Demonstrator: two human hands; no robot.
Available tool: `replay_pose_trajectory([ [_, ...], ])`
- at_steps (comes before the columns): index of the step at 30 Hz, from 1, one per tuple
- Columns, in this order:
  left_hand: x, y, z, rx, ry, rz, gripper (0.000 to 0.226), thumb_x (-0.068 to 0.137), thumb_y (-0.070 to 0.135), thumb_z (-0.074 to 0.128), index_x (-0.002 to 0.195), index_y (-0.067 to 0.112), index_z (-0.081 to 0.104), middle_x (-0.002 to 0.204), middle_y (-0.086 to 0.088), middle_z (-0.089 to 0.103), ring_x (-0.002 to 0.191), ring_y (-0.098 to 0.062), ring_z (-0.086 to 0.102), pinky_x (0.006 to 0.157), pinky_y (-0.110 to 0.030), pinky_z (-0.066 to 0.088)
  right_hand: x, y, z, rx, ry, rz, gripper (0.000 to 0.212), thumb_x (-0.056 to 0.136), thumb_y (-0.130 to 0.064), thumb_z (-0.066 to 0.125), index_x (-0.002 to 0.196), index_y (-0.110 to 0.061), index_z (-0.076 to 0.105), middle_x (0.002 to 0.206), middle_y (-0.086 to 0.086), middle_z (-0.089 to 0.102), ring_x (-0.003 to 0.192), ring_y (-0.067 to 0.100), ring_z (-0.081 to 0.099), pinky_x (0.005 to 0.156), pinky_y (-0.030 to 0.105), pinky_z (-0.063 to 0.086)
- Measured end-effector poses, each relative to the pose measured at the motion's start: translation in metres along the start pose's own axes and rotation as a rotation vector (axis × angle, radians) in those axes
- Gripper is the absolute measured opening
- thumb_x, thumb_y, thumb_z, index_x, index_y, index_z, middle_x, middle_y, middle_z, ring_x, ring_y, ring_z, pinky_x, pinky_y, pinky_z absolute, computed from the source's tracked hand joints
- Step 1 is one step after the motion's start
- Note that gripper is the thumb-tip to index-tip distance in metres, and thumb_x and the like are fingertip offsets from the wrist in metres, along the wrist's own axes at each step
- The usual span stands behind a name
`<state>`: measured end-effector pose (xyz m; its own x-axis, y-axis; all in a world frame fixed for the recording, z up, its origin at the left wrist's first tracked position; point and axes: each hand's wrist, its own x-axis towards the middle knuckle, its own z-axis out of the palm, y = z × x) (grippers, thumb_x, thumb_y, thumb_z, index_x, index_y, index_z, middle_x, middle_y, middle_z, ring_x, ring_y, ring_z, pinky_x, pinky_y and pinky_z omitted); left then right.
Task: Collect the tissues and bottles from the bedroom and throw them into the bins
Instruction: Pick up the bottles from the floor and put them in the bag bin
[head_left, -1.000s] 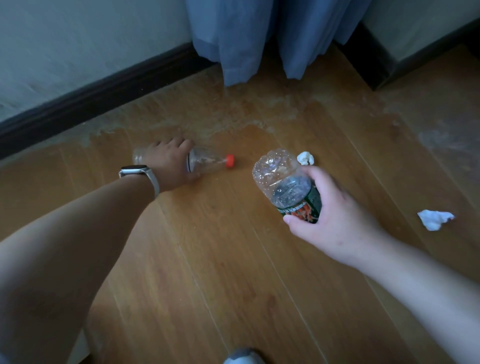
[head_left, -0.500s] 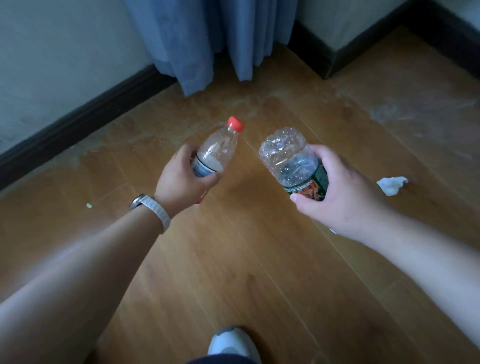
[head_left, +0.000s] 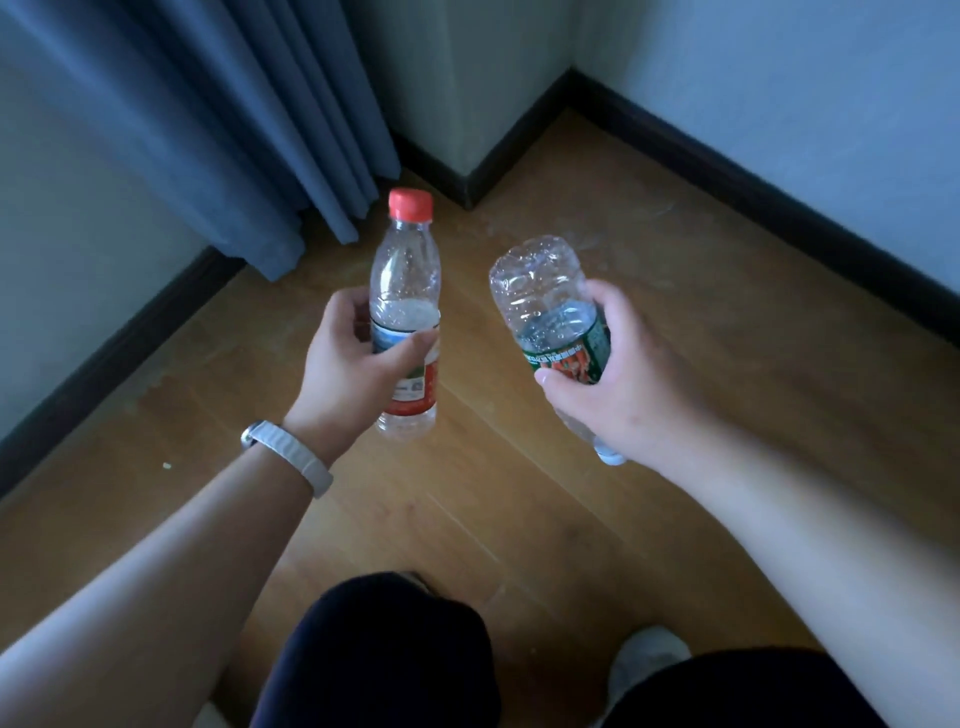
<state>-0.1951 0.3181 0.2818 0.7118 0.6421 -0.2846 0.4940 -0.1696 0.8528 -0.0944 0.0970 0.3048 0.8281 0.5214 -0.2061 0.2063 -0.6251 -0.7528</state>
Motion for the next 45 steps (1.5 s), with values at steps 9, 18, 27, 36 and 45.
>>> replay_pose_trajectory([
  [9,-0.113,0.256,-0.030,-0.062,-0.062,0.014,0.047,0.078,0.029,0.080,0.115,0.020,0.052,0.100,0.008,0.066,0.083,-0.001,0.068,0.066,-0.015,0.055,-0.100,-0.135,-0.211,0.094,0.105,0.109,0.065,0.074,-0.036,0.075,0.124,-0.047,0.034,0.109,-0.023,0.053,0.096,0.000,0.056,0.081,0.026,0.051],
  [18,-0.214,0.470,-0.051,-0.091,-0.173,0.122,0.045,0.077,0.029,0.081,0.112,0.023,0.054,0.100,0.009,0.068,0.085,-0.002,0.068,0.073,-0.024,0.056,-0.189,-0.243,-0.395,0.088,0.292,0.082,0.064,0.076,-0.037,0.075,0.128,-0.039,0.037,0.116,-0.024,0.051,0.104,-0.001,0.051,0.082,0.023,0.046],
  [27,-0.307,0.603,-0.020,-0.134,-0.269,0.300,0.047,0.078,0.031,0.079,0.117,0.021,0.054,0.100,0.008,0.068,0.082,0.001,0.067,0.066,-0.016,0.053,-0.279,-0.264,-0.525,0.065,0.465,0.038,0.072,0.075,-0.040,0.075,0.133,-0.035,0.034,0.124,-0.017,0.050,0.109,0.004,0.052,0.090,0.031,0.049],
  [36,-0.360,0.681,0.031,-0.144,-0.478,0.427,0.049,0.081,0.031,0.076,0.122,0.020,0.051,0.105,0.007,0.067,0.085,-0.001,0.068,0.063,-0.015,0.054,-0.354,-0.258,-0.603,0.073,0.651,0.075,0.063,0.074,-0.037,0.075,0.125,-0.044,0.037,0.113,-0.022,0.055,0.098,-0.001,0.056,0.078,0.021,0.045],
  [45,-0.358,0.735,0.114,-0.124,-0.723,0.522,0.045,0.082,0.033,0.074,0.120,0.022,0.053,0.107,0.007,0.068,0.091,-0.009,0.069,0.078,-0.029,0.057,-0.377,-0.231,-0.657,0.116,0.823,0.276,0.062,0.076,-0.037,0.075,0.121,-0.050,0.034,0.110,-0.026,0.054,0.096,-0.017,0.050,0.077,0.019,0.044],
])
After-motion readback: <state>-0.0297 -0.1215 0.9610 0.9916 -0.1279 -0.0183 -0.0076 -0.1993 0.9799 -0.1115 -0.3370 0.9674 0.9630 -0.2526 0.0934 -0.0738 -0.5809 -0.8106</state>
